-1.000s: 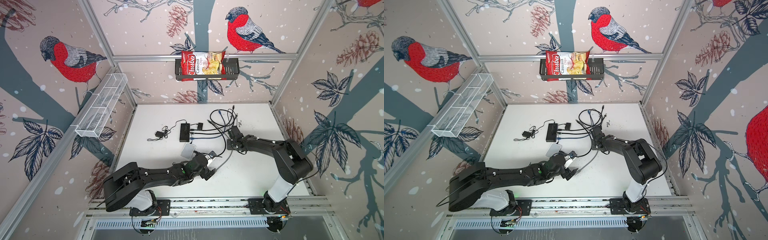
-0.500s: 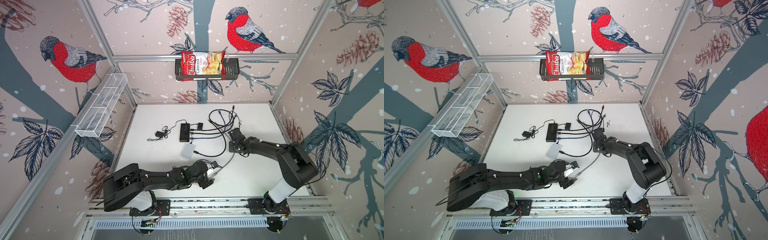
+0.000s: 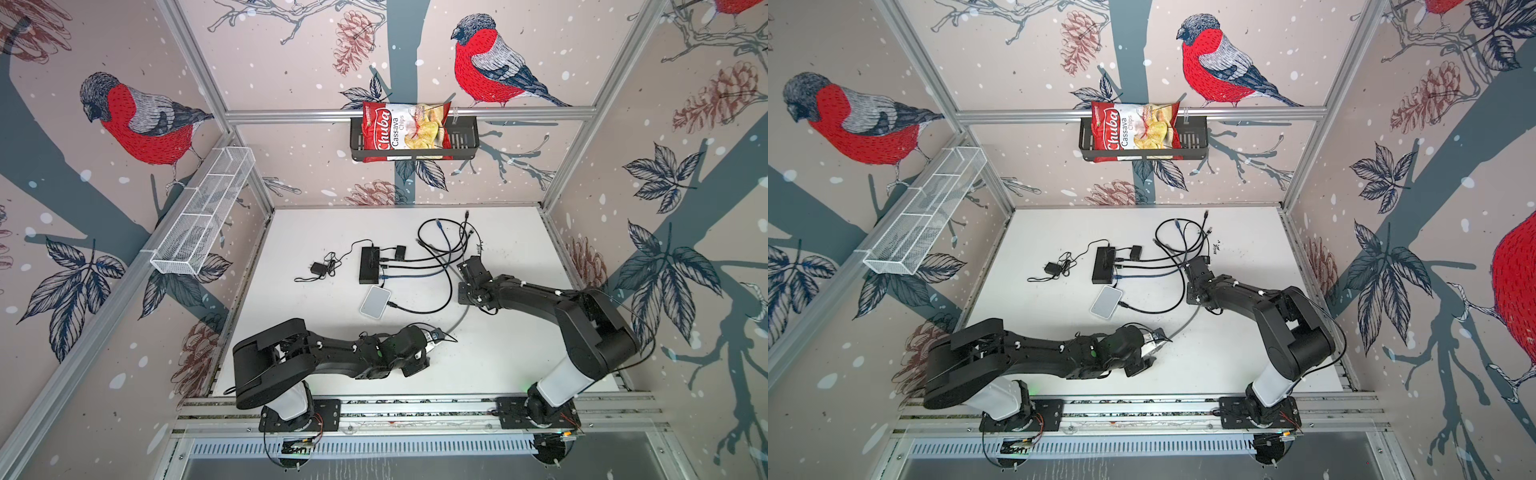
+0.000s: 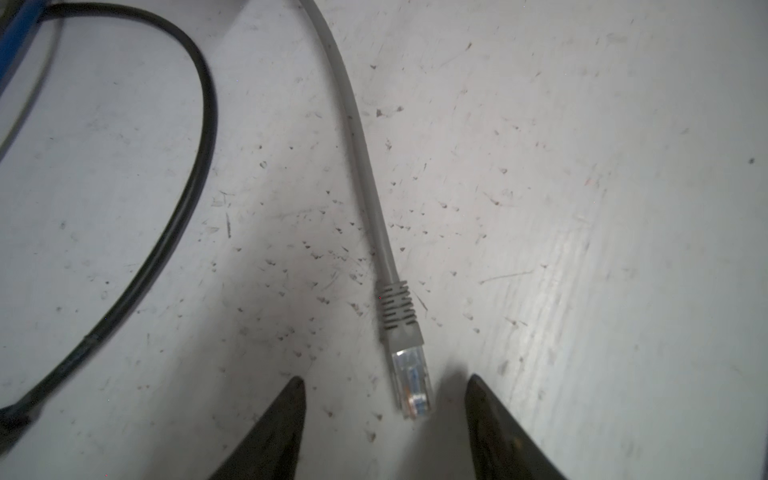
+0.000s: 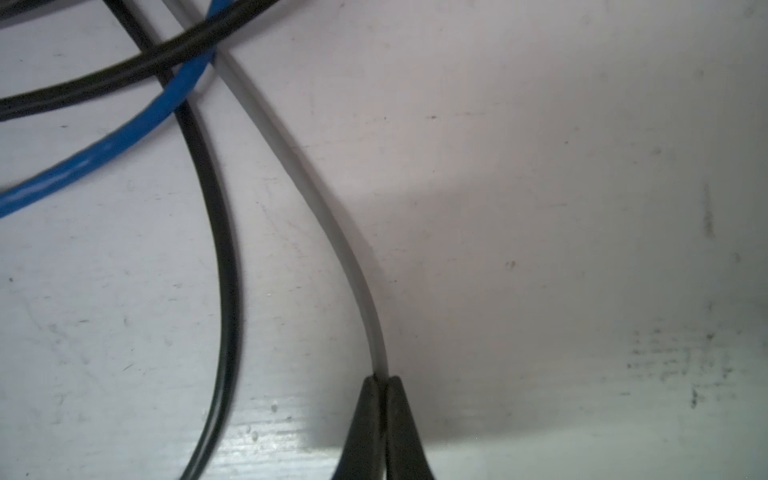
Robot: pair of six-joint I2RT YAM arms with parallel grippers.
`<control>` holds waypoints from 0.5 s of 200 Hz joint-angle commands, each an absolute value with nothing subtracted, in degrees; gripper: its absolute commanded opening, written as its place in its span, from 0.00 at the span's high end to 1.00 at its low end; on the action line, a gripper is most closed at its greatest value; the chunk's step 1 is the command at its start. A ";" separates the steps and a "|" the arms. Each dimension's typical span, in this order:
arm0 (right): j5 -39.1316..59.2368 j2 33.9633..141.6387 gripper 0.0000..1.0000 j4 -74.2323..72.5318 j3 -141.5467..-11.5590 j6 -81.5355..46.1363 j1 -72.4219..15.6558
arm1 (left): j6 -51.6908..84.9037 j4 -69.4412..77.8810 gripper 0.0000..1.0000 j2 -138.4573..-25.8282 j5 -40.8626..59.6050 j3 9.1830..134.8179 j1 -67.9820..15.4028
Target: Insert the plug into the switch port
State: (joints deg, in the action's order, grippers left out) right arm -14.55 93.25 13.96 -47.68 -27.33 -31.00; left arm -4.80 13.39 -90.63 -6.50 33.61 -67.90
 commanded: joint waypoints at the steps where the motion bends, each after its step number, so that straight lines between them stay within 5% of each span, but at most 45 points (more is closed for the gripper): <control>1: -14.38 91.95 0.98 14.26 -47.19 -28.48 -31.03 | -5.64 11.99 0.52 -92.21 -7.66 33.82 -68.12; 48: -13.12 89.90 0.92 14.16 -46.89 -27.56 -31.06 | -6.65 12.92 0.82 -93.33 -6.09 32.81 -68.20; 100: -6.77 84.78 0.79 7.09 -44.31 -18.70 -30.54 | -6.77 14.53 0.87 -90.89 -7.01 30.61 -68.20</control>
